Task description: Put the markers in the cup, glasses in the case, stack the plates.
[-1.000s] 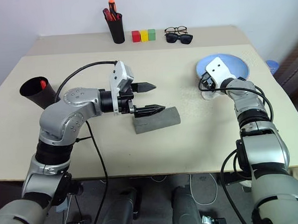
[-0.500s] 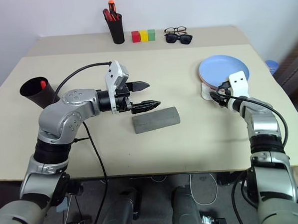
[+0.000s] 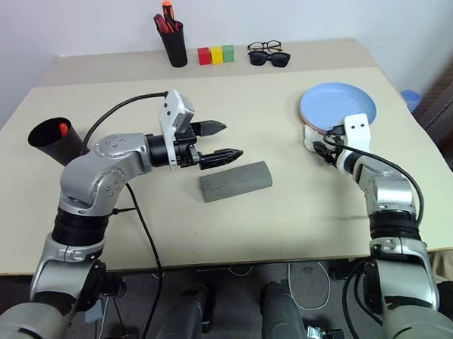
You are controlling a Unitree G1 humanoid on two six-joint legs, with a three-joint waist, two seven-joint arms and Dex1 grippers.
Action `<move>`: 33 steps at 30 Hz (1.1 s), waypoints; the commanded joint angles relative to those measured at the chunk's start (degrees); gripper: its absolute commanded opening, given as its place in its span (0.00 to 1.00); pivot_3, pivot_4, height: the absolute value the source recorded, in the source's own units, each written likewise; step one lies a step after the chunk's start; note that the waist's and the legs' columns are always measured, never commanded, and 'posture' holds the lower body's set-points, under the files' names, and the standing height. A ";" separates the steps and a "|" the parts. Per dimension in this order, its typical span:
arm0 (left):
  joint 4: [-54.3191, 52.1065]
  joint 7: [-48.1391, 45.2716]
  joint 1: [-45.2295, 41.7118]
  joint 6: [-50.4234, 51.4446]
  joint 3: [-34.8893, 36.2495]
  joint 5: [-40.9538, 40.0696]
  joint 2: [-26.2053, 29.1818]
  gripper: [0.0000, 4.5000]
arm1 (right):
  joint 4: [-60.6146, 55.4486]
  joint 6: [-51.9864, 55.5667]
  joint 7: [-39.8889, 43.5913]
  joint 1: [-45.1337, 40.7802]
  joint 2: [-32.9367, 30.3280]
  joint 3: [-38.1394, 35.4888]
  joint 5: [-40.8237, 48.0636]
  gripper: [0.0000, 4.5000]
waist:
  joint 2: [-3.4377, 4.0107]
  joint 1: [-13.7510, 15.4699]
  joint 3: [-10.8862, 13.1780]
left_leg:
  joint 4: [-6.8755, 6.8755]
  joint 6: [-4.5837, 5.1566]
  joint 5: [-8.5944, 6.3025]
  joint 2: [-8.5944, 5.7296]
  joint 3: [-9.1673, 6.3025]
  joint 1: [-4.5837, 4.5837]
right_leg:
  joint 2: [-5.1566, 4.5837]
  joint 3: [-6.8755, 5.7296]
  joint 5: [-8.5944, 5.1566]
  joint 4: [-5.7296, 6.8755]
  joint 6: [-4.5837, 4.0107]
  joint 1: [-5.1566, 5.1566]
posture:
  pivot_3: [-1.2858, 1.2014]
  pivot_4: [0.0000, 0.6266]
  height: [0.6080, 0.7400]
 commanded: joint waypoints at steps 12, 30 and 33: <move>-4.84 2.93 0.03 1.45 2.10 -1.83 1.41 1.00 | 5.66 -2.03 1.06 -1.92 0.22 1.42 -0.52 0.01 | -0.01 0.01 0.00 | 0.00 0.00 0.00 0.00 -0.01 0.00 | 0.01 0.00 0.00 -0.01 0.00 0.01 | 0.52 0.24 0.99; -2.08 3.30 -1.16 -0.87 1.32 -1.68 -0.40 1.00 | -1.69 -15.08 4.30 -6.70 -0.69 -0.55 3.26 0.01 | 0.00 0.07 0.01 | 0.04 -0.01 0.00 0.00 0.03 -0.01 | 0.00 0.00 0.01 -0.03 -0.01 0.00 | 0.52 0.24 0.99; -2.26 4.00 -0.89 -1.26 1.67 -1.42 -0.58 1.00 | 13.03 -25.18 0.29 -13.86 -2.02 -0.11 -0.84 0.01 | -0.01 0.19 0.02 | -0.04 -0.02 0.01 0.00 0.00 -0.01 | 0.00 -0.01 0.00 -0.06 -0.02 -0.02 | 0.52 0.24 0.99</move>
